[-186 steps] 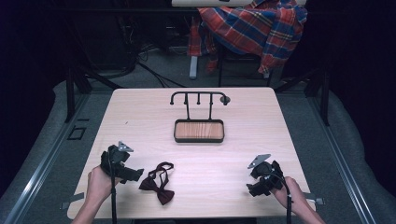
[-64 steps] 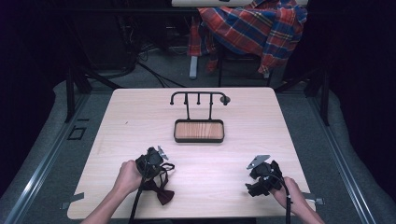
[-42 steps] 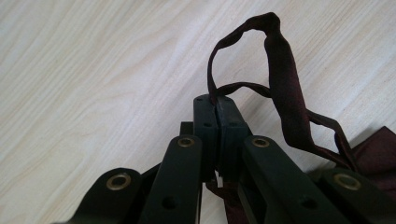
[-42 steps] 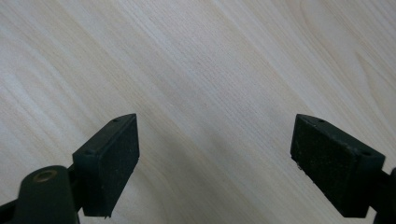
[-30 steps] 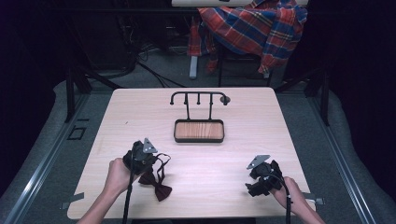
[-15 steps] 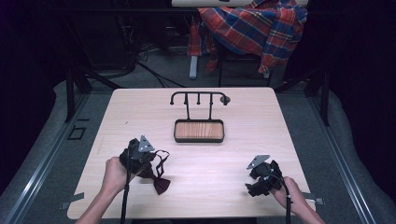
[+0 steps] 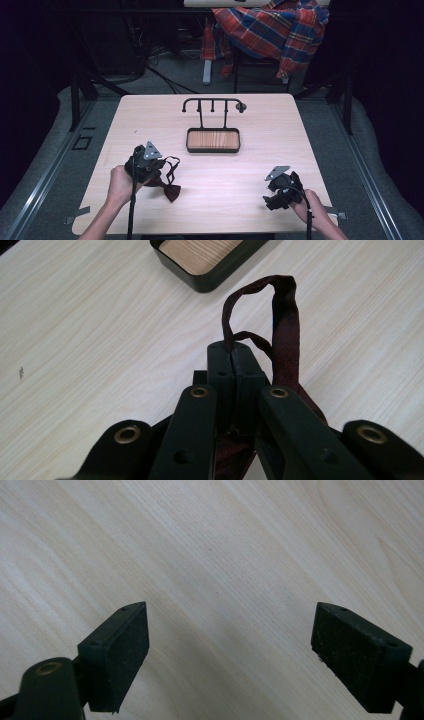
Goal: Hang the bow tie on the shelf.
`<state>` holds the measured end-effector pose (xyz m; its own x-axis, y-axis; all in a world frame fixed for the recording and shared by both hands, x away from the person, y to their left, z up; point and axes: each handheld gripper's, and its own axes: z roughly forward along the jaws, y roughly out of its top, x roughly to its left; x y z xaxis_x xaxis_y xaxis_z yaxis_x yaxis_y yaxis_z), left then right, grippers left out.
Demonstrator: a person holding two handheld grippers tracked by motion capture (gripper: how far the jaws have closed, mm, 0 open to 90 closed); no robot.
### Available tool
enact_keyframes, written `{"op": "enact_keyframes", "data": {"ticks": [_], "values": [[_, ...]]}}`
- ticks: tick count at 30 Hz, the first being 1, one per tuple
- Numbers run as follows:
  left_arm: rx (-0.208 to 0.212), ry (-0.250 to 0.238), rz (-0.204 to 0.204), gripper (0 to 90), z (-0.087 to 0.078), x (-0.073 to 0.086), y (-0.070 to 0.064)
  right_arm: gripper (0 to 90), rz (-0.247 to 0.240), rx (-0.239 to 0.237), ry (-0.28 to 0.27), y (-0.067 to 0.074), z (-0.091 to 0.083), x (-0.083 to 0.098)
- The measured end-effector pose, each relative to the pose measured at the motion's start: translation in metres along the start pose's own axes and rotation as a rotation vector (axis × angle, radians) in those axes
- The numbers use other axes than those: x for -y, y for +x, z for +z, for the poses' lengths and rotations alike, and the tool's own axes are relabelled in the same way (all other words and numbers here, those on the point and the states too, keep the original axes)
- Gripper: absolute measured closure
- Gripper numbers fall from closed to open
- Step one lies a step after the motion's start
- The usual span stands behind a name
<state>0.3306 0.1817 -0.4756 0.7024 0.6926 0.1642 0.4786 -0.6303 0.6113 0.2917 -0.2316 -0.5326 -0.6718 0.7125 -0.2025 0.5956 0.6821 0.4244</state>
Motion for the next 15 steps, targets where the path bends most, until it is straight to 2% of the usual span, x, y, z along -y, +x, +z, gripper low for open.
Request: {"op": "enact_keyframes", "data": {"ticks": [5, 7, 8, 10, 15], "values": [[-0.007, -0.013, -0.001, 88.7, -0.002, -0.003, 0.002, 15.2, -0.011, 0.008, 0.009, 0.0, 0.0, -0.001], [-0.009, -0.016, 0.001, 88.7, -0.003, -0.005, 0.002, 15.2, -0.004, 0.005, 0.005, 0.0, 0.0, -0.001], [-0.008, -0.019, 0.004, 88.7, -0.003, -0.006, 0.002, 15.2, 0.014, -0.001, -0.014, 0.001, 0.002, 0.0], [-0.011, -0.025, 0.005, 88.7, -0.004, -0.008, 0.003, 15.2, -0.001, 0.004, 0.006, 0.0, 0.0, -0.001], [-0.022, -0.041, 0.0, 88.7, -0.006, -0.015, 0.006, 15.2, -0.002, 0.006, 0.006, 0.0, 0.0, -0.001]]}}
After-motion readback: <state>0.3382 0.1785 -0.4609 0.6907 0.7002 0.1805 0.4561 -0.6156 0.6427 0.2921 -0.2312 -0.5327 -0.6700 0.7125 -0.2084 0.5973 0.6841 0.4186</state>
